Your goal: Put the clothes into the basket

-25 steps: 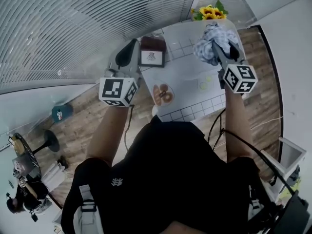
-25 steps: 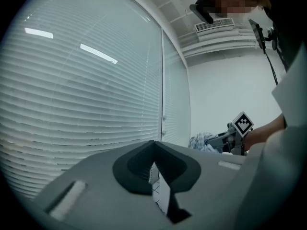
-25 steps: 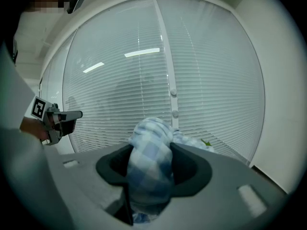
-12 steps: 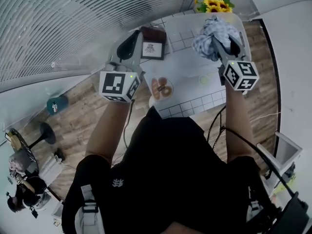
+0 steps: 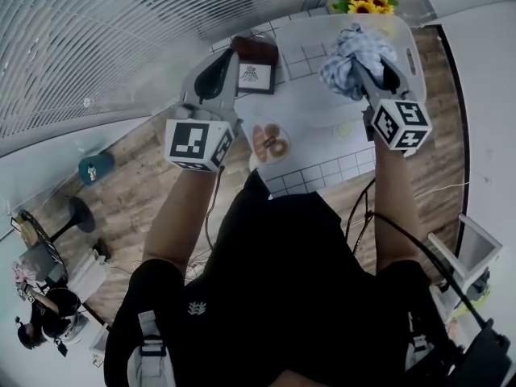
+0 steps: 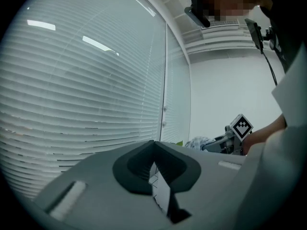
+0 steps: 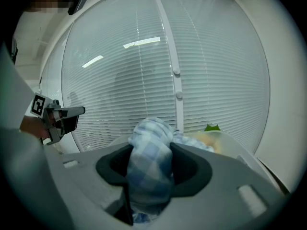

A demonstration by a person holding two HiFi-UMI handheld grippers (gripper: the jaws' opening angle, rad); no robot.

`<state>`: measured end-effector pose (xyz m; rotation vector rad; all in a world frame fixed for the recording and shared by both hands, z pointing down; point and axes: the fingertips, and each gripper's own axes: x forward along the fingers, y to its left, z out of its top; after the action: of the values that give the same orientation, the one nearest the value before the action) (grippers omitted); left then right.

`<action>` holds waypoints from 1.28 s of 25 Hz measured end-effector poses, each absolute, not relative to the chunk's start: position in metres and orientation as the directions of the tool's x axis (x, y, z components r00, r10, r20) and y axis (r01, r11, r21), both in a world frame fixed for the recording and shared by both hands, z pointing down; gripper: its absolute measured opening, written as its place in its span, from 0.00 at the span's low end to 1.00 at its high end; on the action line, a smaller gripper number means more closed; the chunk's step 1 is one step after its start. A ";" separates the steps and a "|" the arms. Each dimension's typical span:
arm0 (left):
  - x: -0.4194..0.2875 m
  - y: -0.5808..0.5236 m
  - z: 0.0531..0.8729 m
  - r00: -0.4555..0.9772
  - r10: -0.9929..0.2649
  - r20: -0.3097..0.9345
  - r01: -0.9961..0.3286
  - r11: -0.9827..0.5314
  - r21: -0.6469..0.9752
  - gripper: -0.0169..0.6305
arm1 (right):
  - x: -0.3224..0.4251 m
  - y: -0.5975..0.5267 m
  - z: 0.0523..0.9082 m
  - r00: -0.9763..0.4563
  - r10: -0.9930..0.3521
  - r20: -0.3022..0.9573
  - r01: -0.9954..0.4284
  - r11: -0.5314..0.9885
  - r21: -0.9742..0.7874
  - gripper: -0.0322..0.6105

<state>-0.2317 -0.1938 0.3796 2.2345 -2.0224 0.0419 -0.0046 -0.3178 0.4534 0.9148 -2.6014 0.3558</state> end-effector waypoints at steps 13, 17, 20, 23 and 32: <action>-0.231 -0.193 0.403 0.091 -0.986 0.138 -0.993 -0.079 0.090 0.04 | -0.009 -0.322 0.475 -0.724 -0.520 0.454 -0.626 0.771 -0.115 0.37; -0.230 -0.188 0.406 0.084 -0.986 0.142 -0.993 -0.072 0.090 0.04 | -0.008 -0.321 0.475 -0.725 -0.517 0.455 -0.624 0.773 -0.116 0.37; -0.231 -0.187 0.407 0.079 -0.986 0.145 -0.994 -0.066 0.090 0.04 | -0.008 -0.324 0.477 -0.724 -0.513 0.461 -0.620 0.776 -0.111 0.37; -0.232 -0.188 0.408 0.075 -0.987 0.146 -0.994 -0.061 0.092 0.04 | -0.010 -0.328 0.477 -0.724 -0.509 0.467 -0.616 0.781 -0.104 0.37; -0.233 -0.184 0.412 0.063 -0.987 0.149 -0.995 -0.050 0.087 0.04 | -0.013 -0.334 0.479 -0.724 -0.497 0.478 -0.604 0.792 -0.091 0.37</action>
<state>-0.2329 -0.1844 0.4116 2.1618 -2.0427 0.0725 -0.0128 -0.3343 0.4787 0.8262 -2.5455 0.3346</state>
